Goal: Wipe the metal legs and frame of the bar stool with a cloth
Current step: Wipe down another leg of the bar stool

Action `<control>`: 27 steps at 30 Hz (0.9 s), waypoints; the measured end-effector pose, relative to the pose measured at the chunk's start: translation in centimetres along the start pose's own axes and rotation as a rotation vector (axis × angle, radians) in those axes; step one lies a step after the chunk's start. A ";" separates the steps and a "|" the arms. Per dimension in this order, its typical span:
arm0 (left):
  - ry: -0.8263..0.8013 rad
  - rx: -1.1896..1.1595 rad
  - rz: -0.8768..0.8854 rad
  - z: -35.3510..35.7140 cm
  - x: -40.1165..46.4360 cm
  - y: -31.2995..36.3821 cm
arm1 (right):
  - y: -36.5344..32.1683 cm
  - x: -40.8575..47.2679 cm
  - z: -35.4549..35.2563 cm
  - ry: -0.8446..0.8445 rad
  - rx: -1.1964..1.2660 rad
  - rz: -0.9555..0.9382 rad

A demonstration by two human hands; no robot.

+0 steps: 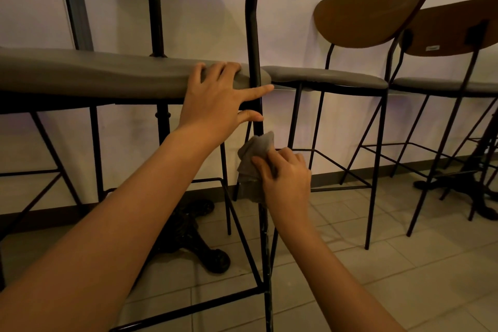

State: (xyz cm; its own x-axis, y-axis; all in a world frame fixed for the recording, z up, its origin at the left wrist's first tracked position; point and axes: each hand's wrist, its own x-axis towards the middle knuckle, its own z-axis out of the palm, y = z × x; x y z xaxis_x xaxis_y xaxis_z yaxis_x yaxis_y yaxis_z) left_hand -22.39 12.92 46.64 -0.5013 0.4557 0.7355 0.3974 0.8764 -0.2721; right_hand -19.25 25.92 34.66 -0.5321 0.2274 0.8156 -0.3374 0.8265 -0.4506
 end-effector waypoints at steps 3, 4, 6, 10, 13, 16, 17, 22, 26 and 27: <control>0.022 0.004 -0.003 0.1 -0.1 0.1 | 0.6 -0.8 0.0 -0.015 -0.020 0.011; 0.025 0.004 -0.007 0.2 -0.1 0.1 | 0.5 -0.6 -0.1 -0.011 -0.026 0.012; 0.033 -0.005 -0.017 0.2 -0.1 0.2 | 0.0 0.2 -0.2 0.004 -0.032 0.005; 0.060 -0.018 -0.029 0.4 -0.2 0.4 | -0.9 1.6 -0.3 0.043 -0.030 -0.020; 0.069 -0.013 -0.035 0.4 -0.2 0.4 | -0.8 1.2 -0.2 0.045 -0.016 -0.028; 0.074 -0.011 -0.039 0.5 -0.2 0.5 | -0.1 0.4 -0.1 0.031 -0.003 -0.018; 0.075 -0.015 -0.041 0.5 -0.2 0.5 | 0.1 0.0 -0.1 0.023 -0.007 -0.012; 0.084 -0.027 -0.047 0.7 -0.3 0.6 | 1.1 -1.8 -0.2 -0.036 -0.050 0.017; 0.082 -0.022 -0.040 0.8 -0.4 0.5 | 0.4 -0.8 -0.5 -0.018 -0.052 0.019; 0.082 -0.013 -0.036 0.8 -0.4 0.5 | 0.0 -0.4 -0.5 0.001 -0.045 0.015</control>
State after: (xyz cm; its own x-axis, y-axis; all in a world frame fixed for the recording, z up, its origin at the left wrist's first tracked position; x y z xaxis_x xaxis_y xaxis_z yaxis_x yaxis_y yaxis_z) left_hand -22.62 13.29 45.72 -0.4514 0.4093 0.7929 0.3906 0.8896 -0.2368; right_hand -18.70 26.11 34.50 -0.5363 0.2404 0.8091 -0.2939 0.8454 -0.4460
